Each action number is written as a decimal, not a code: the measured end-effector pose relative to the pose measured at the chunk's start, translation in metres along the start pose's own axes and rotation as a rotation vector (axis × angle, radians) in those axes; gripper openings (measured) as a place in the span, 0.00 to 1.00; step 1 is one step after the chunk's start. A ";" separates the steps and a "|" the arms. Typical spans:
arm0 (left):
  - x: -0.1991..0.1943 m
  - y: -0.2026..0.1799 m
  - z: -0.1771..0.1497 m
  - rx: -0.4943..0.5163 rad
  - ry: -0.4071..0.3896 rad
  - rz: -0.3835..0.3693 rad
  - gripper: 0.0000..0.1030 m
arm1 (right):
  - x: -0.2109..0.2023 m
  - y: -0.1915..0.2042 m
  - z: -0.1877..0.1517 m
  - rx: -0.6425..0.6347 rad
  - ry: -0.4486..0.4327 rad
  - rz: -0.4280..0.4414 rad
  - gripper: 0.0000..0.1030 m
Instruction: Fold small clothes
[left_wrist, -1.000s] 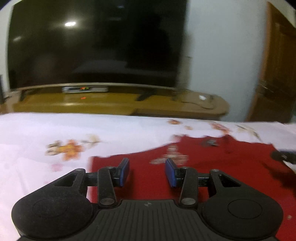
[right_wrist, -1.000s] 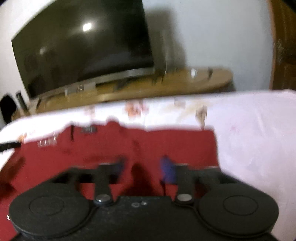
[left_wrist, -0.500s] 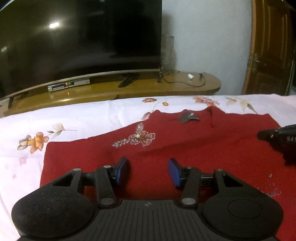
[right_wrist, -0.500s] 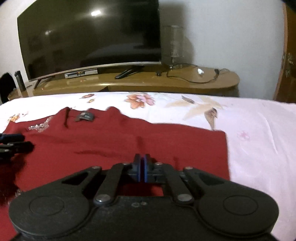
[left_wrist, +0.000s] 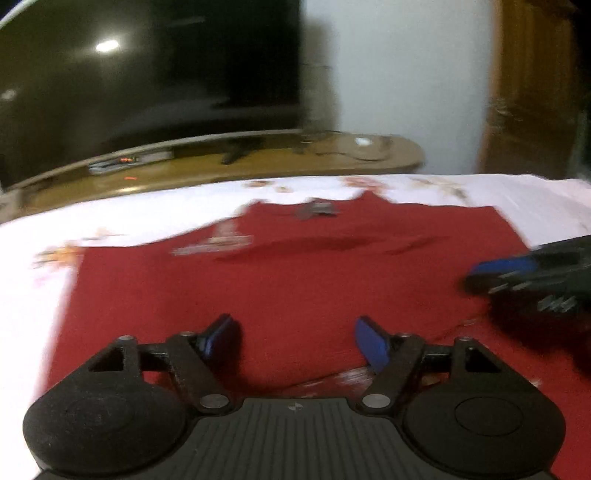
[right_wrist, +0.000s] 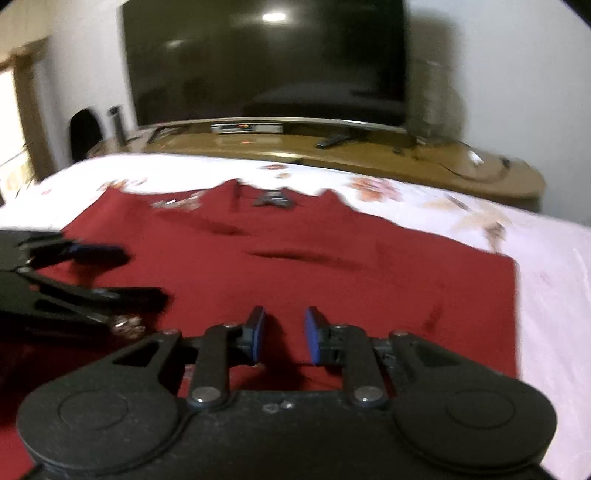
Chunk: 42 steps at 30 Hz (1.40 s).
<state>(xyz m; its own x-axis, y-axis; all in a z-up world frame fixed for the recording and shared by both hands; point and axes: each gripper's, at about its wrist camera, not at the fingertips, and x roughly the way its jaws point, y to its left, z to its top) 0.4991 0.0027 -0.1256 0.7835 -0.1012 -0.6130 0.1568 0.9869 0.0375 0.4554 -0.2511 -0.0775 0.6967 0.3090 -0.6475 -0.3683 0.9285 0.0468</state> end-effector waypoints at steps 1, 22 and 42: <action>-0.003 0.007 -0.004 0.003 0.018 0.038 0.71 | -0.004 -0.007 -0.002 0.010 -0.005 -0.034 0.21; -0.241 0.109 -0.209 -0.562 0.241 -0.413 0.47 | -0.244 -0.055 -0.199 0.686 0.171 0.264 0.55; -0.254 0.131 -0.278 -0.859 0.141 -0.605 0.47 | -0.229 0.000 -0.235 0.975 0.111 0.377 0.44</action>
<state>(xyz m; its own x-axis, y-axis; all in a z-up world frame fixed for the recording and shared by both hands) 0.1533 0.1930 -0.1839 0.6315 -0.6442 -0.4316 -0.0234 0.5405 -0.8410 0.1513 -0.3703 -0.1085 0.5612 0.6377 -0.5276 0.1398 0.5552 0.8199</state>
